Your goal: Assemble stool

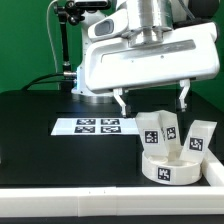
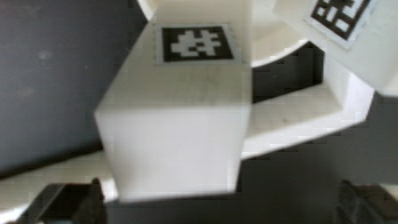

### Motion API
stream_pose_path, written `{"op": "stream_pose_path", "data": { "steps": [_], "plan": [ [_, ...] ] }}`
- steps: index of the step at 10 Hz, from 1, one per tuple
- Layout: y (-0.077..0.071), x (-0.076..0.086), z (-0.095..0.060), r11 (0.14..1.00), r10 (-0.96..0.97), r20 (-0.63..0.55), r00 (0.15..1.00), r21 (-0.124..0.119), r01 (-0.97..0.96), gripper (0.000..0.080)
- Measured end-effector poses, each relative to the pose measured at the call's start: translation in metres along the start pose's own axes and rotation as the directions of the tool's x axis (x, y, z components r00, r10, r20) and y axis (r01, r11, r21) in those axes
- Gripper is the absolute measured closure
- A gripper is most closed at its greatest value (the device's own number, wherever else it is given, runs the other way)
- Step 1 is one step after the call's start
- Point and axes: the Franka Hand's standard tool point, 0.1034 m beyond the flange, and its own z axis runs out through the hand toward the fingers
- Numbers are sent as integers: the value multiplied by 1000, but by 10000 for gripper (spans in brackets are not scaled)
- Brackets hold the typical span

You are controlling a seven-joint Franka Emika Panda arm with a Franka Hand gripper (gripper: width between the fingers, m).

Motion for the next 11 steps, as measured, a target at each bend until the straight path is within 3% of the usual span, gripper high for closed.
{"op": "stream_pose_path", "data": {
  "steps": [5, 9, 11],
  "plan": [
    [-1, -4, -2, 999, 24, 351, 936, 25, -35, 151],
    [-1, -2, 0, 999, -20, 354, 935, 36, 7, 151],
    [4, 3, 0, 934, -357, 319, 878, 114, 338, 151]
  ]
}}
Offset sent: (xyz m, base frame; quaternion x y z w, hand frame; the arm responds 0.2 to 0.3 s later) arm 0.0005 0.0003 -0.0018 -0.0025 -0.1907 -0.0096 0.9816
